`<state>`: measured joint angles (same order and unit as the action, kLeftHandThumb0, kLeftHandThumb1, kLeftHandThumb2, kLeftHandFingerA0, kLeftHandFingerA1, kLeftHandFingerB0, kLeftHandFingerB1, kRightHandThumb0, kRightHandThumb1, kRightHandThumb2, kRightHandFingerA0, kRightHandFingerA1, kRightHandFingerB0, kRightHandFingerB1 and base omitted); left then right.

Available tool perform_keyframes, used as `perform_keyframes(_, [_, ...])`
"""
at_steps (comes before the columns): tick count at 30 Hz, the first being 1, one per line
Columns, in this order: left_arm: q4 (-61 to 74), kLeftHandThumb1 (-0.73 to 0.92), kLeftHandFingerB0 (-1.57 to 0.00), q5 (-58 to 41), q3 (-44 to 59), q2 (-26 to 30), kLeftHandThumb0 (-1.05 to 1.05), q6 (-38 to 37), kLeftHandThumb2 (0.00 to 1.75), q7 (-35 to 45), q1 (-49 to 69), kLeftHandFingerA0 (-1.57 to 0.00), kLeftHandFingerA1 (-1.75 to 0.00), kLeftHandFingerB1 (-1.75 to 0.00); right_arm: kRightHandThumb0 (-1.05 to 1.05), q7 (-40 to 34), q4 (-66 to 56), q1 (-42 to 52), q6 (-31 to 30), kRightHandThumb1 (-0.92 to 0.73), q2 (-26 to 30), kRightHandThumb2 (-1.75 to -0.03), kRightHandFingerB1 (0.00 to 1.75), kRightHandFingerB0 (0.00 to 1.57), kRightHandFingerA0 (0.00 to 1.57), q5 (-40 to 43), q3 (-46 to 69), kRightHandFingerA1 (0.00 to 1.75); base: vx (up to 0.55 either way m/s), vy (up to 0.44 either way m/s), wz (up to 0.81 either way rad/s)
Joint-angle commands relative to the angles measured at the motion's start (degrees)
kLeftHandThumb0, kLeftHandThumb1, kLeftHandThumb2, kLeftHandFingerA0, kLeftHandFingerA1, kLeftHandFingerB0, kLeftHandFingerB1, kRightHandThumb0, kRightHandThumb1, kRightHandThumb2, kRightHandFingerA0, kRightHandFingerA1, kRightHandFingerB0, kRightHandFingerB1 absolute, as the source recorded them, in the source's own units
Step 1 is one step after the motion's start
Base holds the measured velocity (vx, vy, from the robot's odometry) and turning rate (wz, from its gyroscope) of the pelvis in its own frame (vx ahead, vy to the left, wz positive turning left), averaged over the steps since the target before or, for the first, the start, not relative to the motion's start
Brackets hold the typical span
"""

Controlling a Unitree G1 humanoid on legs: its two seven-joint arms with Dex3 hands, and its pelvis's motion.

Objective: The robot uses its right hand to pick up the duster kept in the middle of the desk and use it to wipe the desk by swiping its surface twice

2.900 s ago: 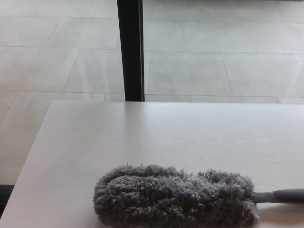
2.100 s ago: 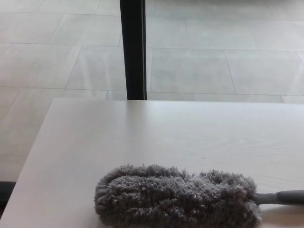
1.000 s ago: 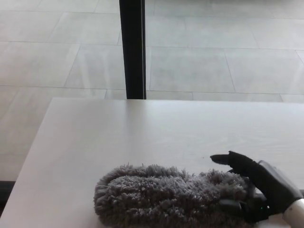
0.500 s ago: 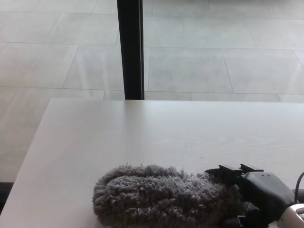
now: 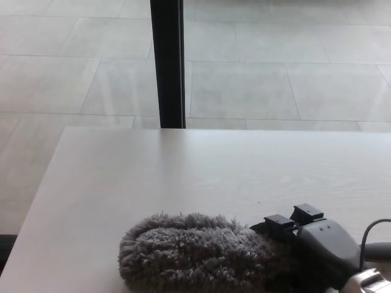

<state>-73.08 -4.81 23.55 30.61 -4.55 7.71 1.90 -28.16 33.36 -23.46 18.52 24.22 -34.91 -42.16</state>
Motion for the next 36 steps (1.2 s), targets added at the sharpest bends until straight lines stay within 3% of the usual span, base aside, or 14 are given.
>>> perform_keyframes(1, [-0.80, 0.63, -0.65, 0.64, -0.88, 4.73, -0.52, -1.03, 0.59, 1.59, -0.42, -0.71, -0.61, -0.48, -0.43, -36.14, 11.34, 3.55, -1.39, -0.69, -4.66, -0.64, 0.80, 0.77, 0.71, -24.37, -13.68, 1.55, 0.00, 0.000, 0.00])
perform_keyframes(13, [0.08, 0.64, -0.61, 1.01, -1.47, 5.05, -0.51, -2.05, 0.59, 2.42, -0.95, -0.70, -0.61, -0.48, -0.42, -40.33, 9.94, 0.36, 0.07, -0.63, -3.44, -0.65, 0.77, 0.81, 0.87, -28.51, -18.97, 1.53, 0.00, 0.000, 0.00])
perform_keyframes(19, [0.14, 0.62, -0.67, 1.33, -2.08, 4.76, -0.52, -2.53, 0.59, 2.19, -1.06, -0.72, -0.63, -0.51, -0.41, -39.82, 11.54, -4.01, -1.39, -0.58, -1.51, -0.60, 0.73, 0.82, 0.85, -32.82, -24.25, 1.71, 0.00, 0.000, 0.00])
perform_keyframes(20, [0.07, 0.62, -0.66, 1.41, -2.17, 4.81, -0.55, -2.98, 0.59, 2.50, -0.88, -0.71, -0.62, -0.50, -0.37, -40.70, 12.55, -5.34, -0.25, -0.56, -1.37, -0.60, 0.75, 0.85, 0.89, -33.30, -25.09, 1.71, 0.00, 0.000, 0.00])
perform_keyframes(21, [0.04, 0.62, -0.68, 1.29, -2.09, 4.97, -0.52, -3.17, 0.59, 2.80, -0.80, -0.73, -0.64, -0.51, -0.41, -41.20, 14.13, -7.63, 0.94, -0.39, -1.18, -0.87, 0.83, 0.81, 1.22, -33.82, -26.23, 1.38, 0.00, 0.000, 0.00])
perform_keyframes(24, [-0.06, 0.61, -0.67, 0.21, -1.04, 5.10, -0.51, -2.48, 0.59, 2.83, -1.15, -0.72, -0.63, -0.51, -0.40, -38.98, 14.73, -9.84, 1.86, -0.39, -0.92, -0.88, 0.83, 0.82, 1.24, -32.66, -26.48, 1.38, 0.00, 0.000, 0.00])
perform_keyframes(25, [-0.08, 0.61, -0.68, 0.16, -0.95, 5.07, -0.48, -2.51, 0.58, 2.60, -1.21, -0.71, -0.63, -0.51, -0.40, -37.09, 15.66, -10.94, 2.01, -0.56, -1.29, -0.61, 0.74, 0.88, 0.95, -31.59, -26.08, 1.74, 0.00, 0.000, 0.00])
perform_keyframes(26, [-0.16, 0.61, -0.69, 0.17, -0.93, 5.03, -0.49, -2.38, 0.58, 2.26, -1.33, -0.73, -0.65, -0.52, -0.42, -32.23, 16.10, -11.94, 1.13, -0.43, -1.97, -0.90, 0.82, 0.81, 1.25, -29.42, -24.73, 1.40, 0.00, 0.000, 0.00])
perform_keyframes(27, [-0.19, 0.61, -0.69, 0.13, -0.89, 5.03, -0.49, -2.32, 0.58, 2.13, -1.43, -0.73, -0.65, -0.52, -0.42, -30.66, 16.41, -12.44, 0.77, -0.43, -2.32, -0.90, 0.82, 0.81, 1.25, -28.62, -24.39, 1.40, 0.00, 0.000, 0.00])
perform_keyframes(28, [-0.14, 0.61, -0.69, 0.30, -1.05, 5.12, -0.49, -2.44, 0.58, 1.99, -1.41, -0.73, -0.64, -0.52, -0.38, -28.59, 17.30, -12.92, 0.06, -0.63, -3.25, -0.64, 0.87, 0.85, 0.95, -27.33, -23.88, 1.75, 0.00, 0.000, 0.00])
perform_keyframes(33, [-0.40, 0.62, -0.71, 1.29, -2.64, 5.19, -0.50, -2.76, 0.59, 1.58, -1.58, -0.77, -0.70, -0.52, -0.29, -19.41, 22.78, -14.00, -4.61, -0.54, -9.73, -0.63, 0.95, 0.92, 0.96, -18.61, -17.54, 1.75, 0.00, 0.000, 0.00])
perform_keyframes(34, [-0.67, 0.61, -0.74, 1.30, -2.82, 5.08, -0.50, -2.68, 0.58, 1.46, -1.70, -0.83, -0.79, -0.53, -0.40, -18.76, 23.83, -14.12, -6.55, -0.43, -10.70, -0.90, 0.95, 0.89, 1.25, -18.26, -16.70, 1.36, 0.00, 0.000, 0.00])
perform_keyframes(35, [-0.94, 0.61, -0.74, 1.14, -2.83, 5.10, -0.50, -2.53, 0.58, 1.55, -1.76, -0.83, -0.79, -0.53, -0.40, -18.88, 24.98, -14.25, -9.27, -0.43, -11.82, -0.90, 0.95, 0.89, 1.25, -18.74, -16.18, 1.36, 0.00, 0.000, 0.00])
perform_keyframes(36, [-0.88, 0.61, -0.76, 0.73, -2.62, 4.99, -0.49, -2.66, 0.58, 1.74, -1.59, -0.83, -0.79, -0.54, -0.33, -18.22, 26.03, -14.46, -11.09, -0.53, -12.83, -0.60, 0.90, 0.92, 0.96, -18.17, -14.93, 1.75, 0.00, 0.000, 0.00])
